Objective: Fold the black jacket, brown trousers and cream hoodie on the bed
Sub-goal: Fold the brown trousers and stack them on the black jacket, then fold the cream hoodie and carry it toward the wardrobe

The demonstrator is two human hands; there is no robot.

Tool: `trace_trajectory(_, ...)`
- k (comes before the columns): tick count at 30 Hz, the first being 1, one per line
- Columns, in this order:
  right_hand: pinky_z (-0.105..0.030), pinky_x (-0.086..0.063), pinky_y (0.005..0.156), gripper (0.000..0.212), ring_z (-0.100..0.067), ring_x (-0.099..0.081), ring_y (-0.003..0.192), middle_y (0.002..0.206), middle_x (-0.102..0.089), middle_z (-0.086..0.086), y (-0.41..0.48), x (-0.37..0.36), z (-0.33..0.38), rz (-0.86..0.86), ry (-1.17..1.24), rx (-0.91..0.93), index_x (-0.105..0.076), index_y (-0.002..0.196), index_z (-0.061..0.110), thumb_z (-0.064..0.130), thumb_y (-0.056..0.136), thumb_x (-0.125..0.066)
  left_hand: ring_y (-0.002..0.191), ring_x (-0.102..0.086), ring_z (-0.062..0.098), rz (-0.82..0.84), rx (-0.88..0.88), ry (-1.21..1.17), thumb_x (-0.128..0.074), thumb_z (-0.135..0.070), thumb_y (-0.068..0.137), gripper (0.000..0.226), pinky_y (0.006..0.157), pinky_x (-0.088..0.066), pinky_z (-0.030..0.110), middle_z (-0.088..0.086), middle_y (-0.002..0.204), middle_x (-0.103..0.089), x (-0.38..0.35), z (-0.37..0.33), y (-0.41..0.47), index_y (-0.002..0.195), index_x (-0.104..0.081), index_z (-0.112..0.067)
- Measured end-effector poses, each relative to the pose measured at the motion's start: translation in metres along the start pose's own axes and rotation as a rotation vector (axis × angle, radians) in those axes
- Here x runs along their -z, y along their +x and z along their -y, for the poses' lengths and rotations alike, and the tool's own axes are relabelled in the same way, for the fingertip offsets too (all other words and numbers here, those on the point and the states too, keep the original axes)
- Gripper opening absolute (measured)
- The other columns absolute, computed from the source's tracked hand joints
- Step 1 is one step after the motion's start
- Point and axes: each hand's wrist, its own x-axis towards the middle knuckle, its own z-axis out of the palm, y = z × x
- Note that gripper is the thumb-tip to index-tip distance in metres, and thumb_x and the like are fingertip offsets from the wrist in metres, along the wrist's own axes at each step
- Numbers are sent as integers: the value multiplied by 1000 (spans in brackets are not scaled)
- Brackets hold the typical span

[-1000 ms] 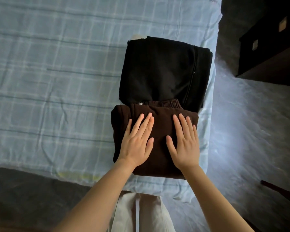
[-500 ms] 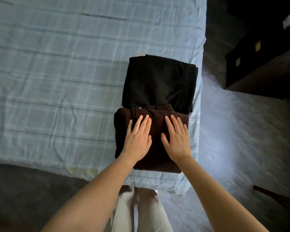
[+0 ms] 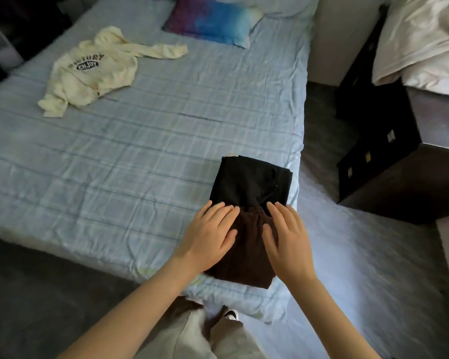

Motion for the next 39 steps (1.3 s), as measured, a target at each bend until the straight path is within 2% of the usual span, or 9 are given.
trace_trajectory(4,-48,-40,111,43,-34,-48,134,136,-60,-12,-22,9,28,-29,20,124,-58,136,6,19,95,-55,132,-49,25,-59,63,-4,-45,-32,97,49,114,-35,42,9,138,-57,35,-7,-38,139,-53,-8)
trace_trajectory(10,-49,-40,109,45,-38,-50,131,136,-59,-16,-46,-25,57,198,-19,215,-58,137,7,23,96,-61,132,-46,25,146,373,53,-37,-47,98,57,114,-31,41,6,142,-52,51,1,-123,147,-44,-17)
trace_trajectory(14,-50,-41,107,52,-37,-50,129,136,-59,-14,-36,-43,95,299,7,325,-57,138,10,36,95,-48,112,-61,28,-1,522,118,-41,-43,93,54,96,-48,39,8,123,-65,88,19,-163,133,-60,-12)
trace_trajectory(17,-51,-43,103,56,-38,-53,124,131,-60,-17,-25,-58,134,343,11,469,-58,136,8,42,96,-38,107,-63,29,-101,669,133,-42,-41,92,53,93,-49,38,9,118,-66,112,34,-196,129,-62,-9)
trace_trajectory(24,-52,-41,104,60,-39,-50,127,136,-58,-15,-28,-122,261,459,24,719,-53,141,12,46,96,-33,109,-61,26,-273,946,143,-43,-38,95,48,93,-48,38,7,118,-66,148,81,-304,129,-61,-9)
trace_trajectory(28,-50,-43,102,58,-39,-53,123,134,-60,-14,-46,-179,351,509,35,837,-54,141,14,43,94,-37,114,-60,26,-305,1081,122,-39,-39,96,51,98,-47,39,8,123,-66,169,129,-380,132,-60,-9)
trace_trajectory(32,-49,-40,104,62,-38,-51,125,137,-57,-14,-70,-232,456,590,6,950,-52,143,15,46,93,-33,117,-59,29,-298,1191,172,-36,-42,96,55,99,-47,43,9,126,-64,199,190,-462,137,-56,-12)
trace_trajectory(35,-50,-41,103,60,-38,-51,126,139,-56,-14,-79,-259,528,621,16,1022,-51,143,13,44,94,-35,119,-58,33,-351,1235,209,-40,-41,95,53,100,-47,47,11,129,-63,225,229,-513,137,-56,-15)
trace_trajectory(39,-48,-38,107,56,-31,-47,131,144,-52,-8,-80,-295,603,654,7,1070,-46,147,18,41,97,-42,128,-49,27,-456,1218,243,-40,-45,98,47,106,-40,43,6,136,-58,240,288,-561,139,-51,-23)
